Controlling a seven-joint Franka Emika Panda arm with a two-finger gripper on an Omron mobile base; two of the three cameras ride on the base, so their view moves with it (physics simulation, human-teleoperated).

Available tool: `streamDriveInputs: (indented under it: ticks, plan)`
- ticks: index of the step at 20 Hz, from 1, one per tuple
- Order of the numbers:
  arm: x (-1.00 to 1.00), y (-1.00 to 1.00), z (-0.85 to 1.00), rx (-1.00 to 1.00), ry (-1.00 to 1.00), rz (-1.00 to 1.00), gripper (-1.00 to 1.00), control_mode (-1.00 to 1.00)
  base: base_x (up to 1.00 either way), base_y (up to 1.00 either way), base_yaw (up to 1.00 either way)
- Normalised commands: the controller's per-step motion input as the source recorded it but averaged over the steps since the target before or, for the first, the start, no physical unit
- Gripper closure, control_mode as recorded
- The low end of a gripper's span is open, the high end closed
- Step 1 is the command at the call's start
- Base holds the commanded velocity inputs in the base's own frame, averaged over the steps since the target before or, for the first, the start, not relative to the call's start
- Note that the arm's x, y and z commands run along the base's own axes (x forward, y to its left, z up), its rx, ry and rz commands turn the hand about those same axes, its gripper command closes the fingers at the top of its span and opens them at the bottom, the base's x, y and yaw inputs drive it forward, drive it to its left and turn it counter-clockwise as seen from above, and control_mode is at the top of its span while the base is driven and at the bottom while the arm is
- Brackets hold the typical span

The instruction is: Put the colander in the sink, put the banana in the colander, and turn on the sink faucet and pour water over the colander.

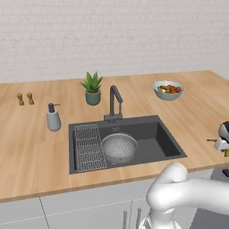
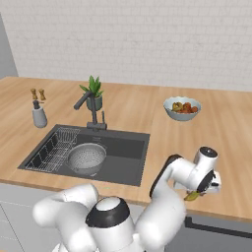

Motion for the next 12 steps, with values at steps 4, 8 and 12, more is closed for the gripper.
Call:
streamDriveInputs:
  ticks: [4,8,12]
  plan:
    - [-0.42,0.99,-0.66,0.00,-0.38,0.00,1.00,-1.00,0.00,0.00,0.00]
    - [-0.19,0.86,-0.15,-0.01,-0.29,0.00,1.00,-1.00,0.00,0.00,0.00]
    - [-0.06,0.94,0.87,-0.11,0.00,0.01,1.00,-1.00,0.00,0.00,0.00]
